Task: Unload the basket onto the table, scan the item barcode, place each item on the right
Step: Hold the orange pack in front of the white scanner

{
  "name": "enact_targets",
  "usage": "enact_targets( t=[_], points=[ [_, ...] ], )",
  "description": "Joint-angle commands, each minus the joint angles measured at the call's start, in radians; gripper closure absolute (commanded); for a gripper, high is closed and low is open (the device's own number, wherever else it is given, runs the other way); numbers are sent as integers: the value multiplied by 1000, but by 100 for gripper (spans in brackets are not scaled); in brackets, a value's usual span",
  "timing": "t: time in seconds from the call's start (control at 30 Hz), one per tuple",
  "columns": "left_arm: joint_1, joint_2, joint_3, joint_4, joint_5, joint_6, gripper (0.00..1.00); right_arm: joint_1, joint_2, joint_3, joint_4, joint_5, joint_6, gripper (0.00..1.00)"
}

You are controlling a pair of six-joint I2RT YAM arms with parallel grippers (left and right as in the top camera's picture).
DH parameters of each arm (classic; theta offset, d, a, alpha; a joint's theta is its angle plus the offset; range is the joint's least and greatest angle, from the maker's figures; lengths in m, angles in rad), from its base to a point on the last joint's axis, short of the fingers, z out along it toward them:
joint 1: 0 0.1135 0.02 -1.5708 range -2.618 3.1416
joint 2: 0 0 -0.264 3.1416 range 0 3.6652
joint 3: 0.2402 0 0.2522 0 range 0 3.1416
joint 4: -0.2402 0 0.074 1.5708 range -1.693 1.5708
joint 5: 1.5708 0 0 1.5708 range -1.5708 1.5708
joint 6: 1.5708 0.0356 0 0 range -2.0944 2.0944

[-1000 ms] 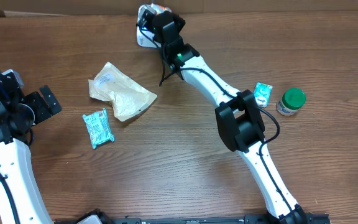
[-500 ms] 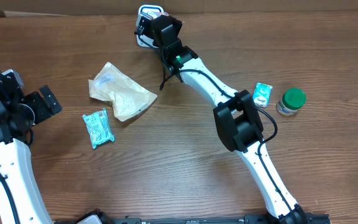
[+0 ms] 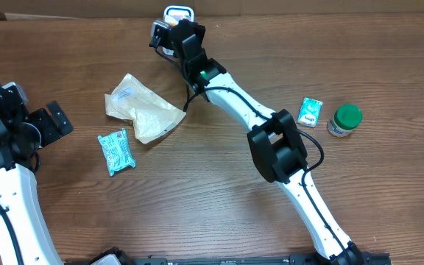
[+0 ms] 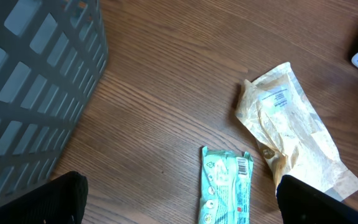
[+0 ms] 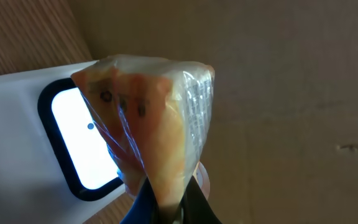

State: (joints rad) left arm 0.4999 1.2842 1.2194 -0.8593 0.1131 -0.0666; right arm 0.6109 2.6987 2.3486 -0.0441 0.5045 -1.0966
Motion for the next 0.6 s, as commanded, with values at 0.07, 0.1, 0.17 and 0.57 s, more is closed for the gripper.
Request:
enact_targets(
  t=[0.07, 0.1, 0.17, 0.57],
  points=[
    [3, -2, 11, 3, 8, 26, 0, 7, -105, 7, 80, 248, 76, 96],
    [3, -2, 11, 3, 8, 26, 0, 8, -113, 7, 97, 288, 76, 96],
    [3, -2, 11, 3, 8, 26, 0, 13, -142, 7, 104, 363, 76, 96],
    [3, -2, 11, 3, 8, 26, 1, 76, -374, 7, -650, 269, 649, 96]
  ],
)
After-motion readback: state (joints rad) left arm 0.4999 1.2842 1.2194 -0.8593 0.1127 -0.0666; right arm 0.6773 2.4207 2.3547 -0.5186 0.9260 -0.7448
